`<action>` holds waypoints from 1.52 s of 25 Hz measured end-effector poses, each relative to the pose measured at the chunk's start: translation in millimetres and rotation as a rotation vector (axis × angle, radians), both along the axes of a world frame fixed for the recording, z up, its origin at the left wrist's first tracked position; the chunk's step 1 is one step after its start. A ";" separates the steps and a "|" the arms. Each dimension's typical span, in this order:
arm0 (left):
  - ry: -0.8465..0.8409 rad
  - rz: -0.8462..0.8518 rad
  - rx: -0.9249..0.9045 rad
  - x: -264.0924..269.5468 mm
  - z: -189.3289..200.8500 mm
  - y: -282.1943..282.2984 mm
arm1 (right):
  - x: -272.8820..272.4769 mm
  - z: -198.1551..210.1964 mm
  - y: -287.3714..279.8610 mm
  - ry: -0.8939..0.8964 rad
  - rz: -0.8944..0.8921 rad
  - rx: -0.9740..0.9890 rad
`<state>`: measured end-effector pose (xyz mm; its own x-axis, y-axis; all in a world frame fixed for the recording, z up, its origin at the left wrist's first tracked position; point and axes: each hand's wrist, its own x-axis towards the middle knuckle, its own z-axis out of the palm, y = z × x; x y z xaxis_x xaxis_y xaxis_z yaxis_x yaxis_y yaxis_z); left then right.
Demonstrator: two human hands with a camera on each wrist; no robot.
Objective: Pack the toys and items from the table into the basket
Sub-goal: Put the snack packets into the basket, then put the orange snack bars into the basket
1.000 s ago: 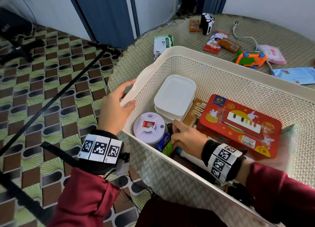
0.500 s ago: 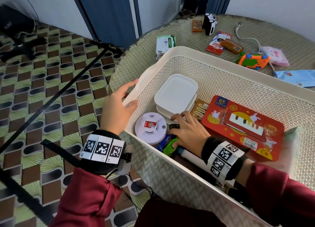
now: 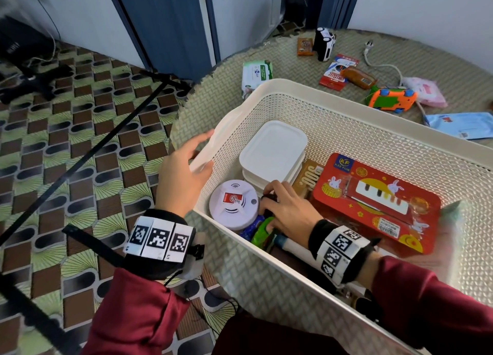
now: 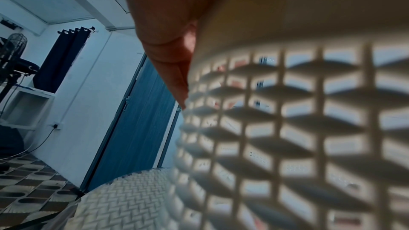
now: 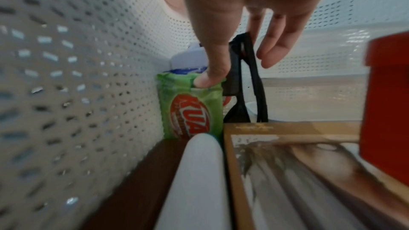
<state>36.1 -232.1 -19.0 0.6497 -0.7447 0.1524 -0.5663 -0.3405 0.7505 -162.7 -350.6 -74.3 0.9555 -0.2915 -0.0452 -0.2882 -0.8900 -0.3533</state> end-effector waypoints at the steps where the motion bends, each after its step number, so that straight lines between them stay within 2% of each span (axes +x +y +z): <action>1: 0.004 0.002 -0.003 0.3 -0.5 0.1 | 1.6 0.6 1.7 -0.018 -0.022 0.006; 9: 0.017 0.011 -0.007 -2.9 1.7 0.7 | -0.4 9.1 -3.1 0.103 -0.187 0.286; 13: 0.007 0.013 -0.008 -3.1 2.1 0.0 | 4.0 4.9 -2.6 0.061 -0.259 0.417; 21: -0.008 0.020 -0.002 -4.9 5.9 -1.0 | -0.5 5.1 2.1 -0.007 -0.305 0.530; 26: 0.016 0.030 0.001 -7.1 9.2 -0.3 | -1.1 17.9 -7.4 0.103 -0.173 0.385; 29: 0.020 0.074 -0.080 -7.8 11.1 2.6 | -2.3 38.0 -15.9 0.200 -0.146 0.264; 31: 0.025 0.102 -0.106 -13.3 14.3 10.4 | -1.3 53.8 -20.1 0.246 -0.111 0.258; 38: 0.049 0.120 -0.141 -30.4 24.6 53.4 | 12.2 99.1 -20.1 0.158 -0.093 0.247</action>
<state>5.8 -178.7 5.6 0.7417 -0.6350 0.2160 -0.4900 -0.2930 0.8210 -150.6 -370.7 24.7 0.9009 -0.3388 -0.2714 -0.4327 -0.7504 -0.4997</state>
